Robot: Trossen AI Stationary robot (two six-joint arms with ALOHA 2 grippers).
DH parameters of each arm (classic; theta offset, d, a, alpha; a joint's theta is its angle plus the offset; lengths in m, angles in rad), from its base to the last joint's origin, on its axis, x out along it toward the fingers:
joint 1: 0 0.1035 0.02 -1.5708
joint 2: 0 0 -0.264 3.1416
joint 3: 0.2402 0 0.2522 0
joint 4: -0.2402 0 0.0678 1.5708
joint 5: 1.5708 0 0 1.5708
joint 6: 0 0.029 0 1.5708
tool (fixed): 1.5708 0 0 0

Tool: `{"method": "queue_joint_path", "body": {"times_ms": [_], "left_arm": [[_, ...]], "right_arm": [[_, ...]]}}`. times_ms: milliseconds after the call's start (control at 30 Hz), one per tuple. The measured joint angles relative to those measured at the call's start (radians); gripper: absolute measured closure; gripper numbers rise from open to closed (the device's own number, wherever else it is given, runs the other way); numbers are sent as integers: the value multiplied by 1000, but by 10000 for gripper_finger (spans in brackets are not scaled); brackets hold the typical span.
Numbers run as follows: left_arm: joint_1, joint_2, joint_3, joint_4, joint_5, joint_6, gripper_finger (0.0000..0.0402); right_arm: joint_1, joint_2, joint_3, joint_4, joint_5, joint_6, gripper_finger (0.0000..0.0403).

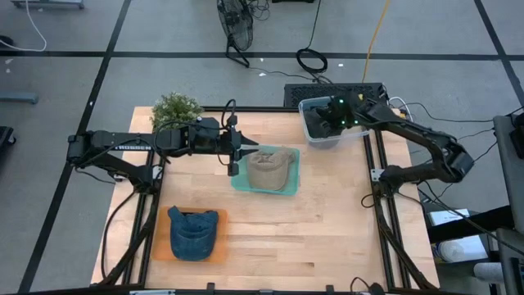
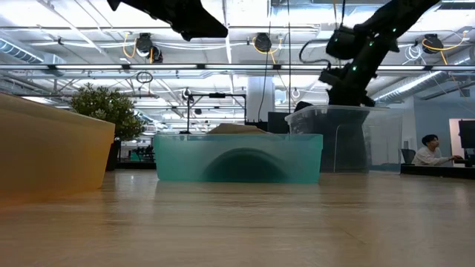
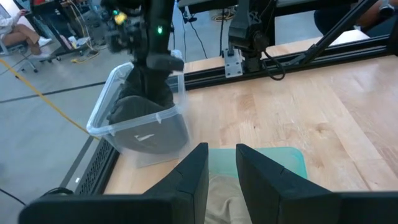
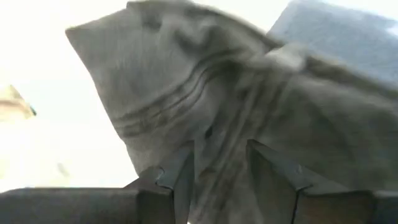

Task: Pick & Place hat
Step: Put the black cap into the transparent bin, then adjust the bins on the table

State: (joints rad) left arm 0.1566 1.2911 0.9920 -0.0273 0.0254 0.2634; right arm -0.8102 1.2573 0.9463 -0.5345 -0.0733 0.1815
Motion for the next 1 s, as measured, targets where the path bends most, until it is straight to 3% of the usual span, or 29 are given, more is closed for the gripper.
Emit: {"method": "queue_joint_path", "body": {"times_ms": [133, 300, 633, 800, 1000], "left_arm": [[0, 0, 0, 0, 0, -1, 309], [0, 0, 0, 0, 0, -2, 309], [0, 0, 0, 0, 0, -2, 309], [0, 0, 0, 0, 0, -8, 309], [0, 0, 0, -5, 0, -14, 309]], "right_arm": [[1, -81, 0, -1, 53, 13, 268], [30, -176, 0, -18, 45, 31, 268], [342, -204, 1, -182, 28, 163, 268], [495, -166, -42, -168, 212, 263, 268], [509, -144, -198, -12, 363, 342, 268]]}}
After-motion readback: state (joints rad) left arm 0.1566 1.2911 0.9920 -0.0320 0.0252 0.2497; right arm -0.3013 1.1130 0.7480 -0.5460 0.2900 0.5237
